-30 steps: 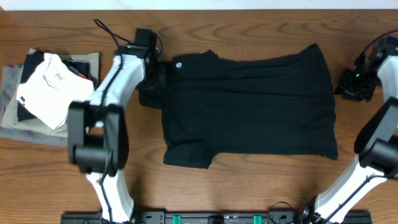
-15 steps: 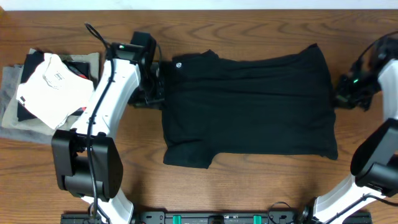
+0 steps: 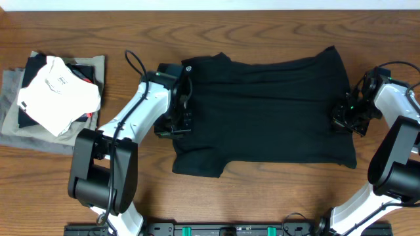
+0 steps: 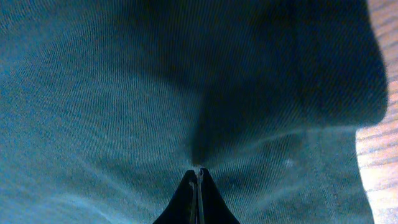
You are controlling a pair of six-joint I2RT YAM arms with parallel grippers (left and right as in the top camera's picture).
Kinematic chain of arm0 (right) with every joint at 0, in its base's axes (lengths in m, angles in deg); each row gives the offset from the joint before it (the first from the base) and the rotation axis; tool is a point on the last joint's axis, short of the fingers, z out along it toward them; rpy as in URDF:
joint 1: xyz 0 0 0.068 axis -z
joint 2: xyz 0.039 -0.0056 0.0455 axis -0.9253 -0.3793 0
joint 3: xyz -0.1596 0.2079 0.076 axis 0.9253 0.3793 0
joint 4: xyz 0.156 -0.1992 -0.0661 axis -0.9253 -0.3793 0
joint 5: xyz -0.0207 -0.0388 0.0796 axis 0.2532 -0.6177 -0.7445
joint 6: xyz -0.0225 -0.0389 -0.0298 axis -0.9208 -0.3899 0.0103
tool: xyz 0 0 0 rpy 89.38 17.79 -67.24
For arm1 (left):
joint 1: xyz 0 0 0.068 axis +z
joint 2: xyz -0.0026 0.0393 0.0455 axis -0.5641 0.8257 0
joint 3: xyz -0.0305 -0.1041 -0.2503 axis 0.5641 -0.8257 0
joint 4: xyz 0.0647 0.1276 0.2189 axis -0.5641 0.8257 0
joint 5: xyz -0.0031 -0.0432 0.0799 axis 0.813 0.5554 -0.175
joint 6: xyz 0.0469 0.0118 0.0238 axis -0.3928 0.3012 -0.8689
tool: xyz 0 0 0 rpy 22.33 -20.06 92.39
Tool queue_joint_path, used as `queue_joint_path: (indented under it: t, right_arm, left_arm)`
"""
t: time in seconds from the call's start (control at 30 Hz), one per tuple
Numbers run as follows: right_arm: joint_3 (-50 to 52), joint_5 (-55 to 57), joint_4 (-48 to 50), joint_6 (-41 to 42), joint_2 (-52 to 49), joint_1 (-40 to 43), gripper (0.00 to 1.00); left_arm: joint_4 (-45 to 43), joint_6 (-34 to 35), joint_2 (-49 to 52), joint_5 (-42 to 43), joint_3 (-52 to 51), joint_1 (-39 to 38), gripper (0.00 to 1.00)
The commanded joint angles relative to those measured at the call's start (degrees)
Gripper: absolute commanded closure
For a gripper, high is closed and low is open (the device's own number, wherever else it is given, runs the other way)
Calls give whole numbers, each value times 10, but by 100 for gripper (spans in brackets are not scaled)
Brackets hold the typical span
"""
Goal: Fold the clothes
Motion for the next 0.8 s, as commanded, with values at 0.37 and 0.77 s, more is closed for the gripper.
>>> queue_joint_path:
  t: [0.37,0.77]
  right_arm:
    - [37,70,9,42,-1,9,99]
    - [67,122,23,73,-1,41,99]
  left_arm:
    - [-52,11,24,1,-80,22,94]
    - [-65,10,25,-5,-96,56,93]
